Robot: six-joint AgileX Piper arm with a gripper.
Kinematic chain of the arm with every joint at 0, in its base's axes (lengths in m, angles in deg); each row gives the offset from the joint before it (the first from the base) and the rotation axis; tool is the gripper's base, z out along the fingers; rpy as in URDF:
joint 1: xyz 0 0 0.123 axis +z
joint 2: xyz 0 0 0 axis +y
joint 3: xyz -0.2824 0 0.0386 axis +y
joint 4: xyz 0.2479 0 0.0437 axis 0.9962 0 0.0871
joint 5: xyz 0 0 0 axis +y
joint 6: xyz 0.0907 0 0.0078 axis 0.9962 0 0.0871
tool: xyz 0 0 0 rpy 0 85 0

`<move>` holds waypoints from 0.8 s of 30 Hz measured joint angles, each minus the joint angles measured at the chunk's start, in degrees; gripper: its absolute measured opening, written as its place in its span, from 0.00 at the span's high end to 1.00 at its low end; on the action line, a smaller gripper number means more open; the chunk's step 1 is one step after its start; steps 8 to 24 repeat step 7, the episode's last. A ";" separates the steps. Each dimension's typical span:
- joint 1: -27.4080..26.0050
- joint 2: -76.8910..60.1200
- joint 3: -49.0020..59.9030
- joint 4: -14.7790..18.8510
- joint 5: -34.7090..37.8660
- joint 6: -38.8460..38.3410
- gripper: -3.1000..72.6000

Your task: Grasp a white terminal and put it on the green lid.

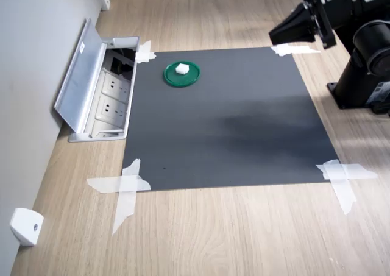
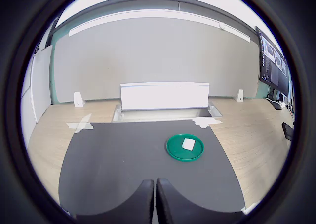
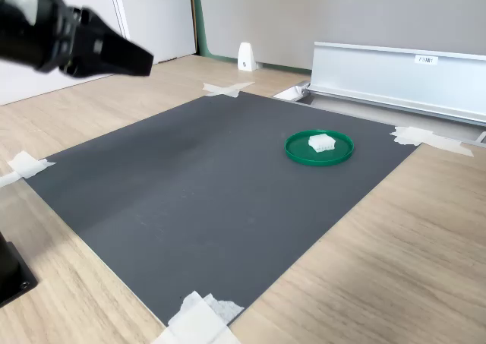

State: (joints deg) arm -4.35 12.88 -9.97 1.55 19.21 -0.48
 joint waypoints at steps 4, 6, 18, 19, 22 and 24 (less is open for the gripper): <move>0.00 -5.50 2.63 0.94 0.06 0.00 0.97; 0.00 -6.87 3.62 1.12 0.06 0.00 0.97; 0.00 -7.48 4.19 1.12 0.06 0.00 0.97; 0.00 -7.48 4.19 1.12 0.06 0.00 0.97; 0.00 -7.48 4.19 1.12 0.06 0.00 0.97; 0.00 -7.48 4.19 1.12 0.06 0.00 0.97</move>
